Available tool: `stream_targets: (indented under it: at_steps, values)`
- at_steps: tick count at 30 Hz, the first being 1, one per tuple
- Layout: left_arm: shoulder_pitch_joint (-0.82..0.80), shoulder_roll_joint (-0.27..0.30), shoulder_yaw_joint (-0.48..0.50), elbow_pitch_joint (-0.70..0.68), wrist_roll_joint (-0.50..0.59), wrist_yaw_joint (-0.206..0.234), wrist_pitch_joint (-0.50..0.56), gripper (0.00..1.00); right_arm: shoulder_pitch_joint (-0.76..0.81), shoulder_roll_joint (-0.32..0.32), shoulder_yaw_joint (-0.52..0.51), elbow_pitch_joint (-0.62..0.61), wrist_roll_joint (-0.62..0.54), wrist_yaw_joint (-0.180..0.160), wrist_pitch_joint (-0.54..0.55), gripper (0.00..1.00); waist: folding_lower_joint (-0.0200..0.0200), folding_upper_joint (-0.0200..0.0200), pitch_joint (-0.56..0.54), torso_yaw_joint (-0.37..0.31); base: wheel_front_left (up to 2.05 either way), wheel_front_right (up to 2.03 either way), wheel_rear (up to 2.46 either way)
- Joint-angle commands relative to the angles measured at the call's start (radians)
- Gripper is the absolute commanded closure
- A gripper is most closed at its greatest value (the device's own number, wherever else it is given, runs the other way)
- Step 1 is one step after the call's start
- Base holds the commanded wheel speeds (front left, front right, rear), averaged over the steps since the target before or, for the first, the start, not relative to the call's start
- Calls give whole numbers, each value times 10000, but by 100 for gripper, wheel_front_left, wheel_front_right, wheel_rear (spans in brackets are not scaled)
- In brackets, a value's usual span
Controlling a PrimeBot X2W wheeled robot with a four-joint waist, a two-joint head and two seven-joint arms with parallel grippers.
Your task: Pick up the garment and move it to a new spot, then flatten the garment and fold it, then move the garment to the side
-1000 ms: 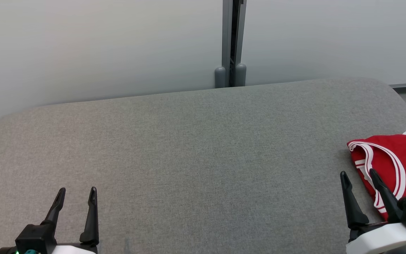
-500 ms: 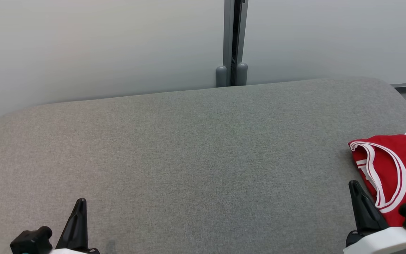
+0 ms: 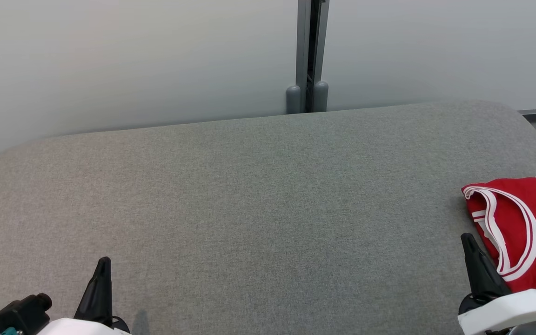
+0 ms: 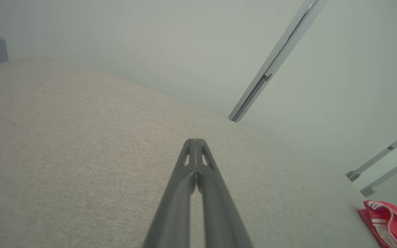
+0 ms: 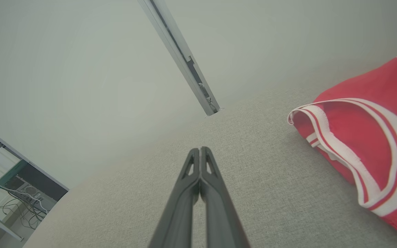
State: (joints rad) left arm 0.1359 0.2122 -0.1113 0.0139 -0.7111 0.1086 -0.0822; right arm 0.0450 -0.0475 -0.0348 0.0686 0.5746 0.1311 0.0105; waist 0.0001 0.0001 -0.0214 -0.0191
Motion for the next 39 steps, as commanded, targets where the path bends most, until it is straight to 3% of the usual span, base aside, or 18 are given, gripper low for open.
stream_targets:
  at_steps: [1,18,39]
  values:
    - [-317,53,164,-52,-412,-140,43,100,-325,-116,-55,-47,467,-1,60,100,-1,-1,4,3,0,0,0]
    - [-627,-289,659,279,-2722,-725,333,100,-732,-138,-115,492,3040,-2,371,100,-1,-1,50,38,0,0,0]
    - [-919,-642,1161,602,-4790,-1267,635,100,-1110,-138,-203,985,5380,-3,688,100,-1,-1,100,76,0,0,0]
